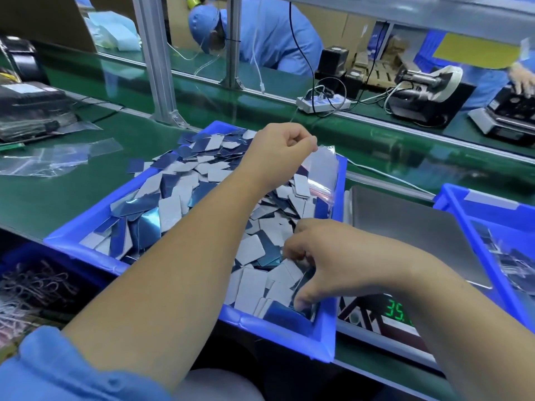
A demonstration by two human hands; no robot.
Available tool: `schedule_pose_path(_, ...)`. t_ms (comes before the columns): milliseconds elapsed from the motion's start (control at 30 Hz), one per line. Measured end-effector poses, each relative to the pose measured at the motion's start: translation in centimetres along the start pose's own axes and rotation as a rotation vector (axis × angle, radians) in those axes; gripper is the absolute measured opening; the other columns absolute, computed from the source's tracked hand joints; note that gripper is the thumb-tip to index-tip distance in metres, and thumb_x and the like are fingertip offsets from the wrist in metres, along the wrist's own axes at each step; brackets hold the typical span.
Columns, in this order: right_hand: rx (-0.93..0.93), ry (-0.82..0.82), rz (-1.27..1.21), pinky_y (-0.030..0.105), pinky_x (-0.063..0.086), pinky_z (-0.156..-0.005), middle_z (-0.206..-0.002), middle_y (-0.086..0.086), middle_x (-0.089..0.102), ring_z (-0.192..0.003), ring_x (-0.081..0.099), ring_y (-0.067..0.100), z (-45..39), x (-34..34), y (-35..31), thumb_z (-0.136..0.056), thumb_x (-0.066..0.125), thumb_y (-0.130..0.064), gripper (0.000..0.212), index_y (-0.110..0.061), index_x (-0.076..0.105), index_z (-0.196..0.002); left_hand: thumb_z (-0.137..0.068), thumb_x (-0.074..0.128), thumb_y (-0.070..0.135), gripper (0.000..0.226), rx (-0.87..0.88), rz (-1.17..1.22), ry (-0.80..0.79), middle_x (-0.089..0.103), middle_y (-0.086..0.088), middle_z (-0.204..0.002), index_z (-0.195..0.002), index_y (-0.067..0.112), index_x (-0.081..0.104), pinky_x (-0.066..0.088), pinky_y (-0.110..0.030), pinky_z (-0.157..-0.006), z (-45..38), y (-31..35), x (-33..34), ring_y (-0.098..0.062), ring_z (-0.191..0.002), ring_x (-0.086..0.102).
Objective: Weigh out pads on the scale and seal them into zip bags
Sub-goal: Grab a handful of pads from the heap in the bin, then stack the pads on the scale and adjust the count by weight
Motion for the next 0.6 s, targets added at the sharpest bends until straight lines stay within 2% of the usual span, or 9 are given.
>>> schedule_pose_path(133,-0.030,0.042,-0.083,0.022,0.044,-0.067,-0.104,-0.021,0.037,-0.086,0.048,-0.002,0.5,0.5,-0.3,-0.063,0.082,-0.054,0.041,-0.044,0.053,-0.089,-0.093,0.058,0.026,0.021,-0.018,-0.002,-0.007,0.034,0.013,-0.042,-0.079,0.019,0.071,0.029,-0.011,-0.041,0.0,-0.1,0.1,-0.006,-0.042,0.029)
schedule_pose_path(200,-0.044,0.077,-0.131,0.023,0.047,-0.069,-0.103,-0.022,0.036,-0.087,0.050,0.000,0.8,0.8,-0.4,-0.063,0.083,-0.052,0.038,-0.044,0.053,-0.086,-0.093,0.058,0.026,0.021,-0.016,0.001,-0.009,0.034,0.013,-0.042,-0.079,0.019,0.071,0.030,-0.012,-0.041,0.0,-0.1,0.1,-0.006,-0.042,0.029)
schedule_pose_path(267,-0.066,0.081,-0.156,0.020,0.045,-0.069,-0.097,-0.021,0.042,-0.085,0.050,0.000,1.0,0.9,-0.6,-0.066,0.083,-0.049,0.035,-0.042,0.052,-0.080,-0.094,0.058,0.026,0.021,-0.018,0.004,-0.012,0.035,0.013,-0.043,-0.079,0.018,0.071,0.030,-0.012,-0.041,0.0,-0.1,0.2,-0.006,-0.042,0.030)
schedule_pose_path(333,-0.086,0.053,-0.178,0.018,0.041,-0.062,-0.086,-0.018,0.051,-0.076,0.049,0.002,1.2,0.8,-0.7,-0.068,0.082,-0.049,0.035,-0.040,0.049,-0.075,-0.094,0.058,0.026,0.021,-0.025,0.004,-0.016,0.037,0.013,-0.045,-0.079,0.018,0.071,0.031,-0.012,-0.041,0.0,-0.1,0.1,-0.007,-0.042,0.030)
schedule_pose_path(400,-0.080,-0.005,-0.224,0.020,0.040,-0.058,-0.080,-0.019,0.056,-0.071,0.051,0.002,1.6,0.6,-0.7,-0.071,0.078,-0.053,0.031,-0.041,0.051,-0.078,-0.094,0.058,0.026,0.021,-0.032,0.013,-0.018,0.036,0.013,-0.045,-0.079,0.017,0.071,0.031,-0.012,-0.040,0.0,-0.1,0.1,-0.007,-0.042,0.030)
schedule_pose_path(500,-0.079,-0.066,-0.224,0.018,0.044,-0.067,-0.089,-0.029,0.056,-0.083,0.053,-0.005,2.0,0.7,-0.9,-0.070,0.073,-0.064,0.033,-0.050,0.051,-0.091,-0.093,0.059,0.026,0.021,-0.042,0.019,-0.020,0.036,0.013,-0.045,-0.080,0.016,0.071,0.031,-0.011,-0.040,0.1,-0.2,0.0,-0.006,-0.041,0.031)
schedule_pose_path(567,-0.061,-0.035,-0.244,0.020,0.049,-0.073,-0.093,-0.021,0.061,-0.087,0.056,-0.001,1.8,1.2,-1.3,-0.069,0.076,-0.065,0.047,-0.041,0.055,-0.103,-0.093,0.059,0.028,0.021,-0.045,0.010,-0.023,0.036,0.014,-0.045,-0.081,0.016,0.071,0.031,-0.011,-0.040,0.1,-0.2,0.0,-0.006,-0.041,0.031)
schedule_pose_path(600,-0.058,-0.003,-0.267,0.022,0.050,-0.075,-0.091,-0.017,0.063,-0.085,0.057,0.001,1.7,1.5,-1.6,-0.069,0.078,-0.063,0.048,-0.036,0.057,-0.103,-0.093,0.059,0.029,0.021,-0.048,0.005,-0.026,0.036,0.014,-0.045,-0.081,0.016,0.071,0.031,-0.011,-0.040,0.1,-0.2,0.0,-0.006,-0.041,0.031)
Point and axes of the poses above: each hand's wrist, its own z-axis away from the middle knuckle, its own x-axis out of the palm, y = z × x, the point moved 3 cm from there along -z, towards the middle knuckle
